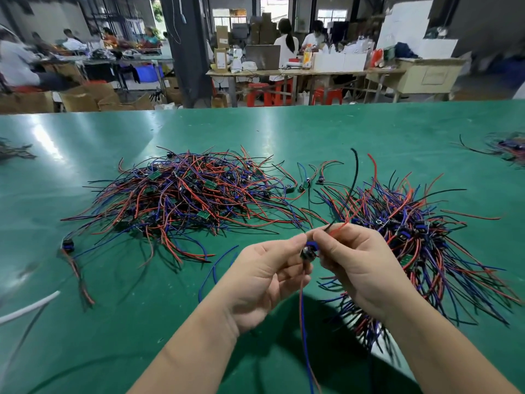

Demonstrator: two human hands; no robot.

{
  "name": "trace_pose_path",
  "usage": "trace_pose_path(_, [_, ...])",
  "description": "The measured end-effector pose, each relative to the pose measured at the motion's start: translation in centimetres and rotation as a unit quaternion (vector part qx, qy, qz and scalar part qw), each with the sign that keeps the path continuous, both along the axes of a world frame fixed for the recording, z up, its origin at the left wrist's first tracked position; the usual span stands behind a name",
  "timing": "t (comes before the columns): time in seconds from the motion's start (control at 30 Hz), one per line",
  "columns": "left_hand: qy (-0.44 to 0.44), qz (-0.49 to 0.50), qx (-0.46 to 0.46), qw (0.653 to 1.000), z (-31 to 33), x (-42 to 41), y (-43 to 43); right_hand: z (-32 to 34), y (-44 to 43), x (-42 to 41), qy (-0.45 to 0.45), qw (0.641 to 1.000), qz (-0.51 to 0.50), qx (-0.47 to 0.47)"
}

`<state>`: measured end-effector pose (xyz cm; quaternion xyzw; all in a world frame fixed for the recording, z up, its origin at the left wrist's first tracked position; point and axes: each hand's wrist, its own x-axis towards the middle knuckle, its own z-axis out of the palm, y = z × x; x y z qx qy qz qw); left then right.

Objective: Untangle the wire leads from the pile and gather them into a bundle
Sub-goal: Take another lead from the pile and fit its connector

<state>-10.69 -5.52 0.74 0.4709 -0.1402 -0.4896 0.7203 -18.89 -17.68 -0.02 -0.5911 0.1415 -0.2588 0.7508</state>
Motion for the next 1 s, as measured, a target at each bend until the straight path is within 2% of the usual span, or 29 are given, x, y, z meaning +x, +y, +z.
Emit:
trace_pose_path(0.2, [-0.044, -0.089, 0.003, 0.995, -0.3, 0.4, 0.7, 0.9, -0.4, -0.6, 0.019, 0.999, 0.008, 0.047])
trace_pose_path(0.37, [-0.114, -0.177, 0.053, 0.976, -0.4, -0.3, 0.9, 2.7, -3.4, -1.4, -0.031, 0.974, -0.081, 0.207])
trace_pose_path(0.5, [-0.105, -0.209, 0.006, 0.972, -0.2, -0.3, 1.0, 2.7, -3.3, -1.2, -0.070, 0.955, -0.089, 0.274])
trace_pose_path(0.77, [-0.103, -0.236, -0.033, 0.966, 0.3, 0.8, 1.9, 2.9, -2.9, -1.5, -0.150, 0.939, -0.105, 0.289])
trace_pose_path(1.0, [-0.107, -0.255, -0.038, 0.960, 0.5, 1.7, 2.5, 2.8, -2.8, -1.5, -0.138, 0.949, -0.121, 0.256])
